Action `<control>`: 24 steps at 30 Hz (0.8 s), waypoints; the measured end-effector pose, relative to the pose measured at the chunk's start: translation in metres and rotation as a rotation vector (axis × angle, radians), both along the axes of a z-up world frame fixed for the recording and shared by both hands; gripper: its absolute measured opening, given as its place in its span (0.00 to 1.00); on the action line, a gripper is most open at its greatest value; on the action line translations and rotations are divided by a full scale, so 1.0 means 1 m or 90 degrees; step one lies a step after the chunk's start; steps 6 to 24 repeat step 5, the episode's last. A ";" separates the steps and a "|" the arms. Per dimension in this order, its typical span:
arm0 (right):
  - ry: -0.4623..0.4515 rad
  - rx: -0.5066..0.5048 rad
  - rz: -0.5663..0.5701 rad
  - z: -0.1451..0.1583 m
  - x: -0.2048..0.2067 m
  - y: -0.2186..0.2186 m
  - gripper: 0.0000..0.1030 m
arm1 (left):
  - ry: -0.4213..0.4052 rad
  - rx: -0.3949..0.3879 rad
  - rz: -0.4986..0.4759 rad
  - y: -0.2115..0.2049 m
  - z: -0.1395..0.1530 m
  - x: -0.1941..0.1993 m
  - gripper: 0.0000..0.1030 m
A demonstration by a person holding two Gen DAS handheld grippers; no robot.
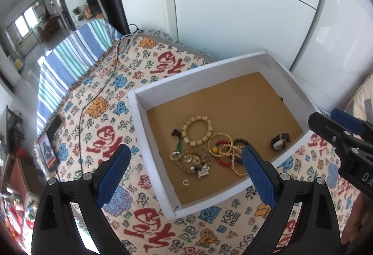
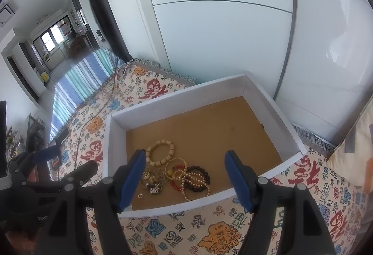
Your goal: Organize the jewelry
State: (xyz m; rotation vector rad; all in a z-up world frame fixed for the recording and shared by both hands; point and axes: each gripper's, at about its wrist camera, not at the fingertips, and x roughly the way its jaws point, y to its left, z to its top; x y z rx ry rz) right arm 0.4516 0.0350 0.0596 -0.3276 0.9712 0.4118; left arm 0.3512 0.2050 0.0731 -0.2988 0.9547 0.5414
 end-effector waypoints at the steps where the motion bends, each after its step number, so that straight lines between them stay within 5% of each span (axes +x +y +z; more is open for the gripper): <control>1: 0.000 0.000 0.000 0.000 0.000 0.000 0.70 | -0.001 -0.004 0.002 0.000 -0.001 0.000 0.95; 24: 0.000 0.001 -0.001 0.000 0.000 -0.001 0.70 | -0.013 -0.012 0.005 0.001 -0.002 -0.003 0.97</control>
